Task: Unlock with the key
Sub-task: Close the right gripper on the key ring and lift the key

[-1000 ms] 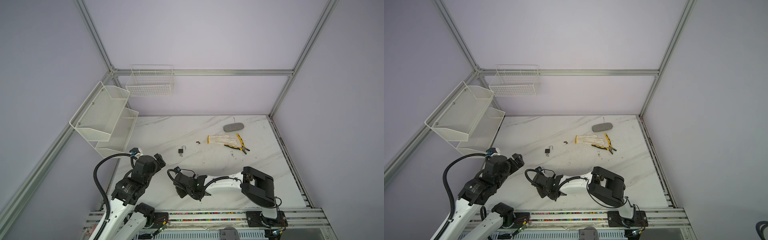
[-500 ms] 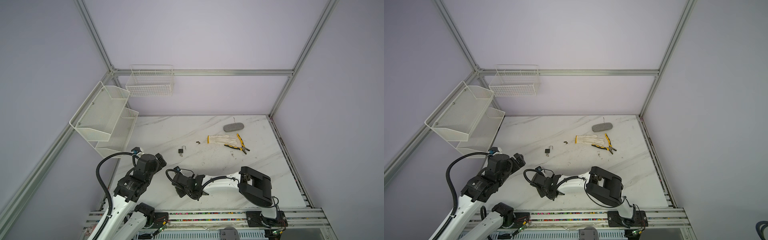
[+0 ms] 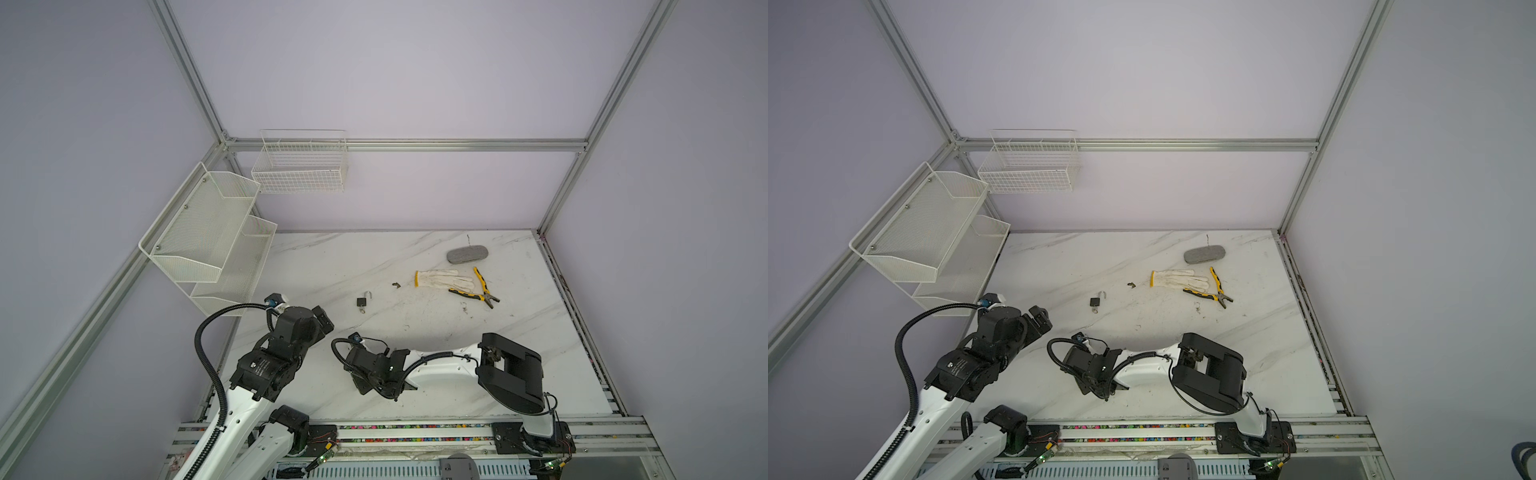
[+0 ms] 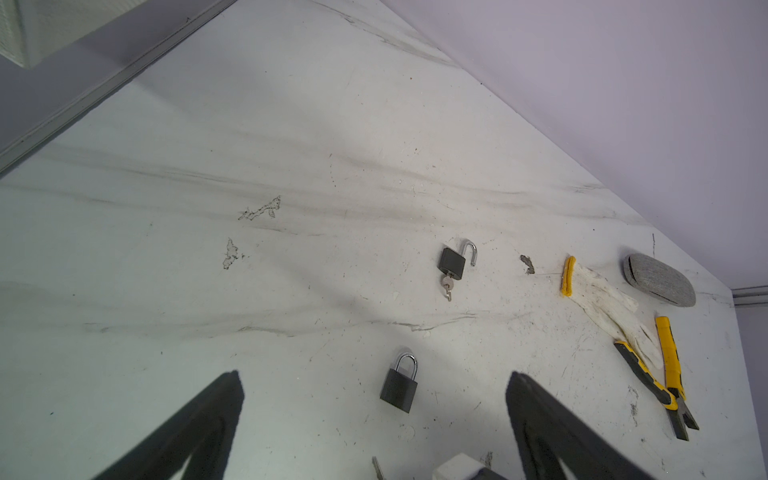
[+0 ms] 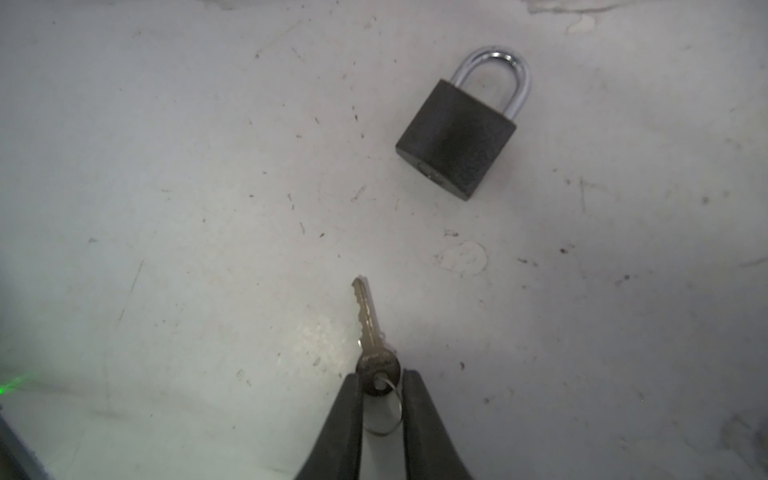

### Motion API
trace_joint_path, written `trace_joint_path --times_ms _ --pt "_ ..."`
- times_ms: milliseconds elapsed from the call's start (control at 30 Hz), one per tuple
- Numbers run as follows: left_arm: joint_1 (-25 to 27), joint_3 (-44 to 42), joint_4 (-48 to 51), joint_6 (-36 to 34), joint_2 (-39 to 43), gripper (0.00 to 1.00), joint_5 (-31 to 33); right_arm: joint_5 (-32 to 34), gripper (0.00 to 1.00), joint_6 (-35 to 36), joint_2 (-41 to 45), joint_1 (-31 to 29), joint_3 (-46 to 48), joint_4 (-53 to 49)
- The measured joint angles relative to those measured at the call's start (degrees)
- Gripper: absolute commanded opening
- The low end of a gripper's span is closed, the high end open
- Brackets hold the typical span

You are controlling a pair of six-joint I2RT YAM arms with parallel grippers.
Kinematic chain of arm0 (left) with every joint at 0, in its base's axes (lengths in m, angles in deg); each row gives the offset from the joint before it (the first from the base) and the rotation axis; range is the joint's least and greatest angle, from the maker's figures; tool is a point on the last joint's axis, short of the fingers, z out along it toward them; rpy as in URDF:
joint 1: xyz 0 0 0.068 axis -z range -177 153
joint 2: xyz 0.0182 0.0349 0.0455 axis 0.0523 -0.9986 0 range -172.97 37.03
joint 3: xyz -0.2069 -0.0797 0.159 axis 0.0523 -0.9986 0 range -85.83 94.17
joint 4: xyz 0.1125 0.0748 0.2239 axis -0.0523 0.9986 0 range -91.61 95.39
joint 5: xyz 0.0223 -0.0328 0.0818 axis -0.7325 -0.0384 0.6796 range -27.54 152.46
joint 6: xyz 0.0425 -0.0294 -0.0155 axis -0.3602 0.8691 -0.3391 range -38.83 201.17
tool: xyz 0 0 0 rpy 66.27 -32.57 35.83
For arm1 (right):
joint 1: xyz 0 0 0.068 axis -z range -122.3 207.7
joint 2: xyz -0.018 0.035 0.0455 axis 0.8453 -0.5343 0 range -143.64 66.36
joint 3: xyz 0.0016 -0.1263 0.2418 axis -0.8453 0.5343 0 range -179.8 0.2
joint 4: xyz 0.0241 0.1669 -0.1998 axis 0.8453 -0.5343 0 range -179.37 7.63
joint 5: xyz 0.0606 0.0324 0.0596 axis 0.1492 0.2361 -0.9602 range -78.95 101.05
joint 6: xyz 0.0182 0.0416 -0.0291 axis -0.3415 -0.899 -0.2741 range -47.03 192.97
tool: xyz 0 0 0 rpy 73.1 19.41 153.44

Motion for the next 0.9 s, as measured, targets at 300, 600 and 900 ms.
trace_joint_path --times_ms 300,600,900 --pt "0.0 0.0 0.0 0.0 -0.1 1.00 -0.1 -0.2 0.14 -0.3 0.0 -0.5 -0.4 -1.0" --pt "0.0 0.0 -0.6 0.0 -0.2 1.00 -0.5 -0.6 0.07 -0.5 0.0 -0.7 -0.4 -1.2" --pt "0.0 0.0 -1.4 0.0 -1.2 1.00 -1.0 -1.7 0.00 -1.0 0.1 -0.7 -0.4 -0.8"
